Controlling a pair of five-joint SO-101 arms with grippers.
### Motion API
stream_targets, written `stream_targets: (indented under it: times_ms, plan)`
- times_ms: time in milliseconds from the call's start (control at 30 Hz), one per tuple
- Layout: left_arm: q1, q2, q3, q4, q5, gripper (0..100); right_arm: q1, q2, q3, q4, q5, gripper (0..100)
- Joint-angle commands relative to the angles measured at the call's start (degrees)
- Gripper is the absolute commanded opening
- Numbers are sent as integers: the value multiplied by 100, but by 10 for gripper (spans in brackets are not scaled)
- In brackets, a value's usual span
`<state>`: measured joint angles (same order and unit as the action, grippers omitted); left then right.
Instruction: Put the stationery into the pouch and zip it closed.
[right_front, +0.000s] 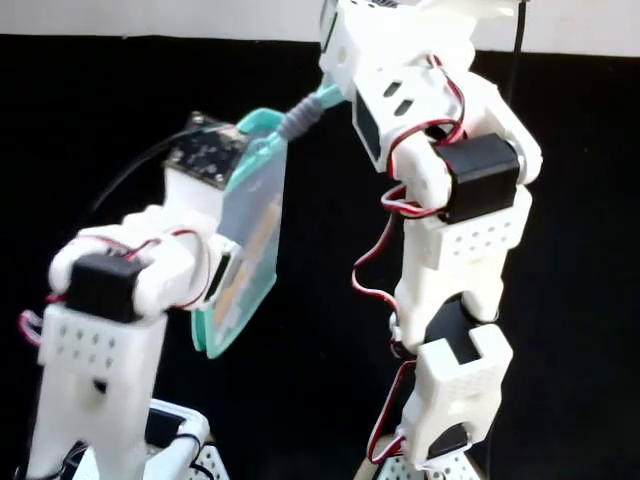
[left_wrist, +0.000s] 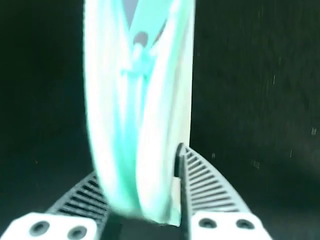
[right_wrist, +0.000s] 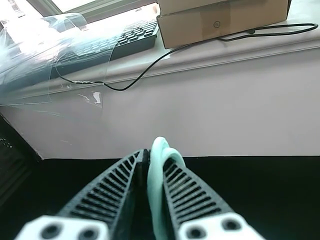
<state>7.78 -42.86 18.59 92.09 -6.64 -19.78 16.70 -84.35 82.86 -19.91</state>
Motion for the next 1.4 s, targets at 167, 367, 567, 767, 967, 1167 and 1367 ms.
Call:
stream_targets:
  times_ms: [167, 367, 567, 767, 967, 1167, 1367]
  plan:
    - [101, -171, -92, 44, -62, 161, -48, -22, -145, -13, 62, 5]
    - [101, -171, -479, 79, -62, 161, -48, -4, -145, 4, 62, 5]
    - [110, -136, -1279, 413, -62, 162, -48, -4, -145, 4, 62, 5]
    - [110, -171, -1508, 510, -62, 161, -48, -4, -145, 4, 62, 5]
    - [110, -171, -1596, 519, -62, 161, -48, -4, -145, 4, 62, 5]
    - [110, -127, -2026, 677, -62, 161, -48, -4, -145, 13, 62, 5]
    - [110, -127, -1719, 642, -70, 92, -48, -4, -145, 13, 62, 5]
